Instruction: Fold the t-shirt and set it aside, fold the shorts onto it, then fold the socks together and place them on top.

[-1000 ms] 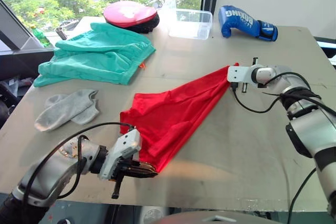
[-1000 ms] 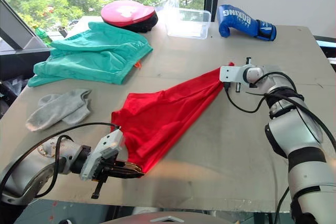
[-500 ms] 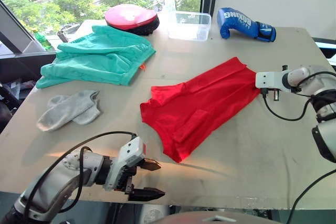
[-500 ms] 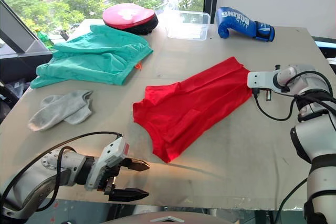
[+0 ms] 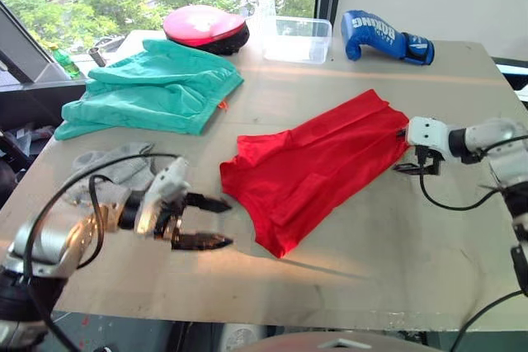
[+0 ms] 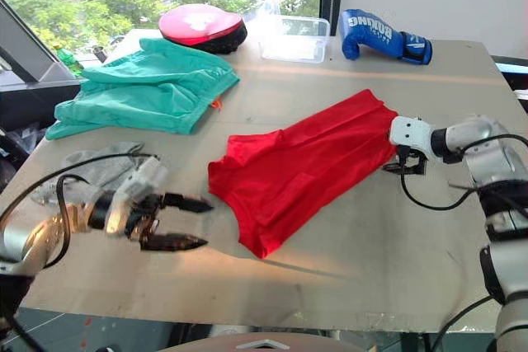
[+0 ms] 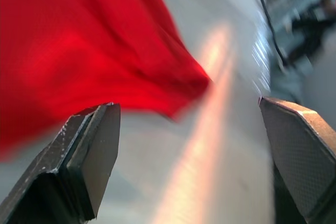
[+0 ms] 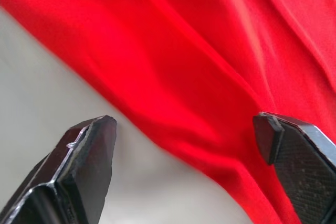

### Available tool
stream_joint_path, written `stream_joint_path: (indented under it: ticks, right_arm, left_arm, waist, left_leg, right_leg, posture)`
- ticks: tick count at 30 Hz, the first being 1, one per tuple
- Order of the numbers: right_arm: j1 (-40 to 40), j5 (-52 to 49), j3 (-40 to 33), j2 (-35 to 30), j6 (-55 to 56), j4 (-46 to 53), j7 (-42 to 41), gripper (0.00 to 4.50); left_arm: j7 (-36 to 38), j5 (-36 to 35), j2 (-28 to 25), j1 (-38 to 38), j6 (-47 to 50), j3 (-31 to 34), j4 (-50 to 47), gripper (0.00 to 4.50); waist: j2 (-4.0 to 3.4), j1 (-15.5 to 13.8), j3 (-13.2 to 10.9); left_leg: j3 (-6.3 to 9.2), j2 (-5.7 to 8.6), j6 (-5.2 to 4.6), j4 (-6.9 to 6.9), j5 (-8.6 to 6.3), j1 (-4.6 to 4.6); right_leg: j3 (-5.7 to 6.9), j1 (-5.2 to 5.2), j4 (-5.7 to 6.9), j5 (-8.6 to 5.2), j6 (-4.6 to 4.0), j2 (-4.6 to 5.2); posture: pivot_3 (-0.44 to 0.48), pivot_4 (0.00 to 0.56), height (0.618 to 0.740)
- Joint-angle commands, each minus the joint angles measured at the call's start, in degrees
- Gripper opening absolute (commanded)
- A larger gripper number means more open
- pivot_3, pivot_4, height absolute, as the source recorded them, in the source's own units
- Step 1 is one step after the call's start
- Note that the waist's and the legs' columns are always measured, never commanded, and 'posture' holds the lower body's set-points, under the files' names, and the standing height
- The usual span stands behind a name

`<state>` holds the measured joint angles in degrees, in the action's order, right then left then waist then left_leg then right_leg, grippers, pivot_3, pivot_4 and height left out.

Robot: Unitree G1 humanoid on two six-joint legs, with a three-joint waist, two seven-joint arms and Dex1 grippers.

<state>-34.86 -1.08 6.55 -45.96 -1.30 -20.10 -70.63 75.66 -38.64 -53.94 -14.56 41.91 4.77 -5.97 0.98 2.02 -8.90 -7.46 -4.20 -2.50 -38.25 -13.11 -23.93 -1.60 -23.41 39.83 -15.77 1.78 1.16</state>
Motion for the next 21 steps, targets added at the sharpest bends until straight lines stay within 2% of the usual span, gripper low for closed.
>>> stream_joint_path:
  ticks: [1, 4, 8, 11, 15, 21]
  right_arm:
    - [5.4, -9.2, -6.5, 1.0, -10.6, 17.2, 3.2, 4.43]
    - [12.8, -17.8, -11.5, 5.7, -19.2, 32.7, 10.0, 4.43]
    - [19.0, -25.9, -15.4, 9.8, -27.0, 43.5, 16.6, 4.43]
    - [26.6, -29.8, -18.0, 12.1, -30.5, 51.4, 21.7, 4.43]
    - [32.4, -31.4, -19.2, 12.8, -31.9, 56.6, 26.0, 4.43]
    - [35.8, -30.9, -18.3, 12.8, -31.1, 59.2, 29.8, 4.43]
  left_arm:
    - [-8.0, -2.2, 4.9, -5.9, 5.3, 3.1, 6.9, 4.50]
    - [-17.3, -2.4, 11.6, -12.3, 10.2, 4.5, 12.3, 4.50]
    - [-22.9, 0.4, 15.0, -16.5, 11.7, 3.9, 17.2, 4.50]
    - [-28.0, 3.7, 16.9, -21.1, 12.2, 3.1, 25.0, 4.50]
    - [-29.9, 5.0, 18.5, -25.5, 13.9, 3.5, 31.7, 4.50]
    - [-33.6, 5.7, 21.9, -31.8, 18.5, 5.0, 41.3, 4.50]
  waist:
    - [0.04, -0.1, 0.0]
    - [0.13, -0.3, 0.0]
    - [0.21, -0.3, 0.0]
    - [0.28, -0.8, 0.0]
    - [0.35, -1.1, 0.0]
    - [0.44, -1.4, 0.0]
  left_leg:
    - [0.01, -0.03, 0.01, -0.04, 0.00, -0.02]
    - [0.06, -0.04, 0.05, -0.06, 0.02, -0.05]
    - [0.07, -0.03, 0.17, -0.06, 0.09, -0.14]
    - [0.10, -0.01, 0.16, -0.04, 0.09, -0.15]
    - [0.07, 0.00, 0.06, -0.06, 0.03, -0.20]
    - [0.16, 0.04, -0.03, -0.09, -0.02, -0.24]
  right_leg:
    - [-0.01, -0.01, 0.02, 0.00, 0.01, -0.05]
    - [0.01, -0.02, 0.04, 0.01, 0.02, -0.07]
    - [-0.01, -0.07, 0.03, 0.02, 0.03, -0.08]
    - [0.03, -0.07, 0.01, 0.01, 0.03, -0.09]
    - [0.00, -0.10, -0.01, 0.01, 0.03, -0.11]
    - [0.06, -0.11, -0.02, 0.01, 0.03, -0.11]
  posture:
    - [0.000, 0.150, 0.735]
    - [0.000, 0.150, 0.735]
    - [0.000, 0.150, 0.735]
    - [0.000, 0.150, 0.735]
    - [0.000, 0.150, 0.735]
    - [0.000, 0.150, 0.735]
